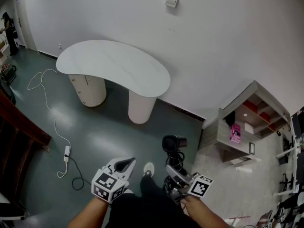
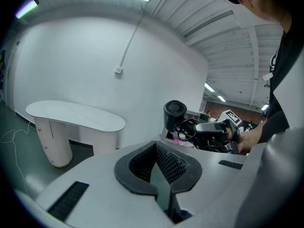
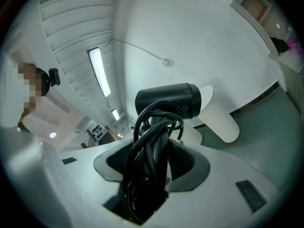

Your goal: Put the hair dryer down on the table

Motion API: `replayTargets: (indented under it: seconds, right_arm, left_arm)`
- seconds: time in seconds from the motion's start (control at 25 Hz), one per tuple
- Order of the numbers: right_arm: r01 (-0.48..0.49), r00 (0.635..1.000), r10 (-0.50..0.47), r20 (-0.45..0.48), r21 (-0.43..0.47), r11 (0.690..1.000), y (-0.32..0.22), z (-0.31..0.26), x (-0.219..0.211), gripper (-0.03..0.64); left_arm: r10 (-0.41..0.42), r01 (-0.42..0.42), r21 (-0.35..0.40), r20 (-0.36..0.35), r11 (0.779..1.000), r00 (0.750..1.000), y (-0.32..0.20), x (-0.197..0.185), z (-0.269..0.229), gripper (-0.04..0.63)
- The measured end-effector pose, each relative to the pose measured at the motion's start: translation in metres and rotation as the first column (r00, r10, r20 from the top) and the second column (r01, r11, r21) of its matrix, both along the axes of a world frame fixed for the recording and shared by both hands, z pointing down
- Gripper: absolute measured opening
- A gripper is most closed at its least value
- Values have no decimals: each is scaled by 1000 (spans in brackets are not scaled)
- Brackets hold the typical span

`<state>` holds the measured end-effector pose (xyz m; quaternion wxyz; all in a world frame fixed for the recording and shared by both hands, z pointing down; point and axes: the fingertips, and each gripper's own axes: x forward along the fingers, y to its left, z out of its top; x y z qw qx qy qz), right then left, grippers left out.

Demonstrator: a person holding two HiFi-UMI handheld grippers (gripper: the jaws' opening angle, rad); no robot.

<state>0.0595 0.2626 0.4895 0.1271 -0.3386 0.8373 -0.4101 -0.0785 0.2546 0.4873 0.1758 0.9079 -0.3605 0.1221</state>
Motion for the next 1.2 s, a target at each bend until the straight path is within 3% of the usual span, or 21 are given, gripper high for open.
replayTargets:
  seconds: [0.36,0.8,1.2]
  right_arm:
    - [35,999,-36,40,18,999,-104,-2,8,207]
    - [80,996,-82,21,53,995,-226,-9,50,207]
    - [122,992,-123,21,13,992,-279,7,67,207]
  left_arm:
    - [-54,54,3,36,999,998,-90,3,-8,11]
    - [-98,95,47,48,994,994,-220,56,-28,11]
    - [-134,135,-11,83,991,988,-264,74,-12,11]
